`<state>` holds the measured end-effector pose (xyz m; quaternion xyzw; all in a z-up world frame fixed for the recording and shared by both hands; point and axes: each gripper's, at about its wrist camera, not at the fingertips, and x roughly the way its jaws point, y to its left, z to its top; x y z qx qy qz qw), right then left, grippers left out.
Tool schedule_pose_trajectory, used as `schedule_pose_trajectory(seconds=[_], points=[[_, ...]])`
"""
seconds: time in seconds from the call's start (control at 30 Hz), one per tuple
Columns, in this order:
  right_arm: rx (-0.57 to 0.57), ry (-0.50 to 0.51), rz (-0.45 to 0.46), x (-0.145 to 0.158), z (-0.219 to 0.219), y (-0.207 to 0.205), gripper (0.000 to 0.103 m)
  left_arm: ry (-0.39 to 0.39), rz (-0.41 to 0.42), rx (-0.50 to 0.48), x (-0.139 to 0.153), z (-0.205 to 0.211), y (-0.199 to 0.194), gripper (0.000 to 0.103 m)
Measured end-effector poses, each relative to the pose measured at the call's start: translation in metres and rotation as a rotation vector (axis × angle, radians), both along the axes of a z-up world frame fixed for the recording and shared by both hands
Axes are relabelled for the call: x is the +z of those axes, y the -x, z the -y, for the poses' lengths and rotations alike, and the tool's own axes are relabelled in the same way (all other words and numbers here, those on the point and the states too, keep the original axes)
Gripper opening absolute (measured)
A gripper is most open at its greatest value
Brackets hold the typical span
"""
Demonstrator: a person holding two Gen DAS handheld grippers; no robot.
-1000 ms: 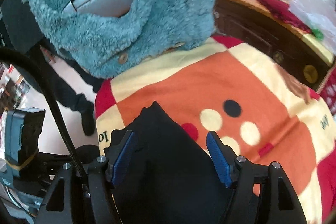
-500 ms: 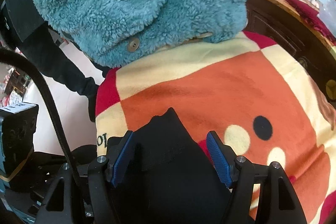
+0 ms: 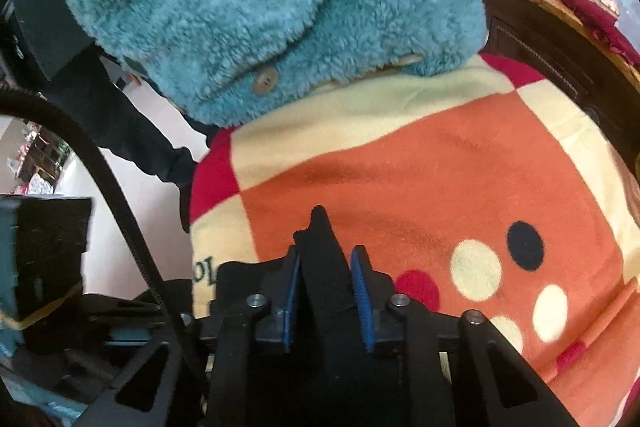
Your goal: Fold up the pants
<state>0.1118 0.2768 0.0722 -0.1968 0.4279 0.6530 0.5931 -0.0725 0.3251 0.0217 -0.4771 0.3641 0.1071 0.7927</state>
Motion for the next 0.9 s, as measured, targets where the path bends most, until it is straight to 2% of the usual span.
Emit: schedule_pose_trajectory(seconds=[0.13,0.5,0.6,0.8,0.9], points=[[-0.029,-0.051,-0.030,0.016,0.010,-0.002,0.022,-0.055,0.028,-0.012,0.014,0.007,0.002,0.019],[-0.125,-0.198,-0.100,0.064,0.047,-0.019,0.022,-0.199,0.113,-0.061,0.061,0.029,0.006,0.018],[-0.142,-0.229,-0.101,0.071,0.051,-0.013,0.021,-0.252,0.141,-0.089,0.078,0.040,0.004,0.017],[-0.182,-0.296,-0.107,0.093,0.083,-0.019,0.021,-0.370,0.202,-0.158,0.110,0.068,0.001,0.017],[-0.209,-0.332,-0.117,0.100,0.103,-0.024,0.021,-0.404,0.229,-0.189,0.120,0.079,-0.005,0.017]])
